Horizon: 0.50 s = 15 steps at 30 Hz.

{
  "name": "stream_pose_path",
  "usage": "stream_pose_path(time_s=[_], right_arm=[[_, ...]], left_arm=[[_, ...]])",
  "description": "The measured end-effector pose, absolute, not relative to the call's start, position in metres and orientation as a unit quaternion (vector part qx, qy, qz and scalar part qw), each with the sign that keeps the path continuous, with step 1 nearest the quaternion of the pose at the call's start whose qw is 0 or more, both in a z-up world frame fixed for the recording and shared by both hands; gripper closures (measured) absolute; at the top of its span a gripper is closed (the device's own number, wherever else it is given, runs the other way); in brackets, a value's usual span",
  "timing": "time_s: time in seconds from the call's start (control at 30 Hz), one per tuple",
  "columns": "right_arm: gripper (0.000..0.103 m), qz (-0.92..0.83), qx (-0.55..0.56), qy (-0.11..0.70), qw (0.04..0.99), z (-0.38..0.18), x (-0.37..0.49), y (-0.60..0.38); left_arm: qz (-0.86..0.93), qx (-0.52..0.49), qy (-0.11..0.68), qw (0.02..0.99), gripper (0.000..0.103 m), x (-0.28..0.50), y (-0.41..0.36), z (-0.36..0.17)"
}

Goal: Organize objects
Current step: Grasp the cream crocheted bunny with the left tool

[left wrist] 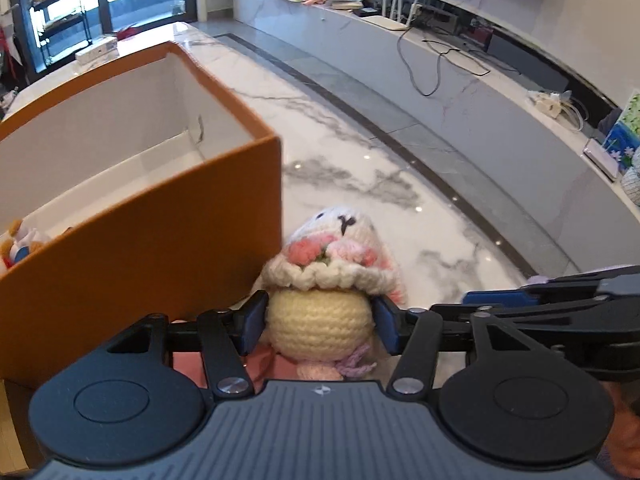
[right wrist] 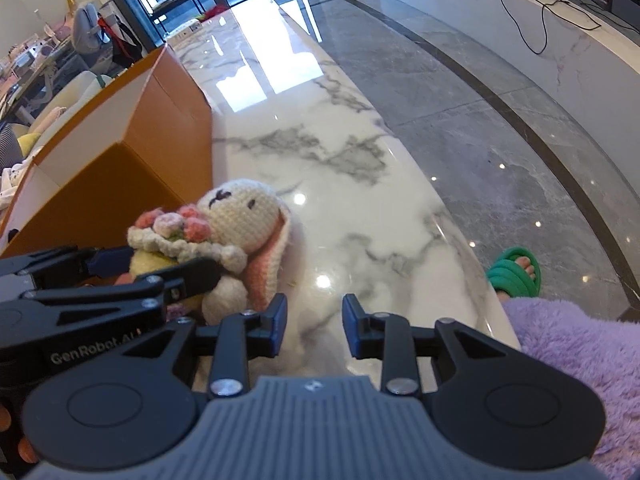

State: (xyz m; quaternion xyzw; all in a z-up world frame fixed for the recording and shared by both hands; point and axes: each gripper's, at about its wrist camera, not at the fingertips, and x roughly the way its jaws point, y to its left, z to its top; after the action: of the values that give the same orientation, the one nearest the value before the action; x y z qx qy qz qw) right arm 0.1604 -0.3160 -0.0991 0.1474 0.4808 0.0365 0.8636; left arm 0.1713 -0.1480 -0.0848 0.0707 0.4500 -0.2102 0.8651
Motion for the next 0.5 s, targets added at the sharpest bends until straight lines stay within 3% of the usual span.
stream_pose_path(time_s=[0.2, 0.5], right_arm=[[0.060, 0.044, 0.137, 0.477, 0.867, -0.095, 0.157, -0.312], [0.049, 0.068, 0.121, 0.464, 0.875, -0.068, 0.134, -0.306]], left_arm=[[-0.203, 0.055, 0.446, 0.870, 0.049, 0.168, -0.145, -0.082], [-0.185, 0.035, 0.422, 0.887, 0.050, 0.137, -0.127, -0.052]])
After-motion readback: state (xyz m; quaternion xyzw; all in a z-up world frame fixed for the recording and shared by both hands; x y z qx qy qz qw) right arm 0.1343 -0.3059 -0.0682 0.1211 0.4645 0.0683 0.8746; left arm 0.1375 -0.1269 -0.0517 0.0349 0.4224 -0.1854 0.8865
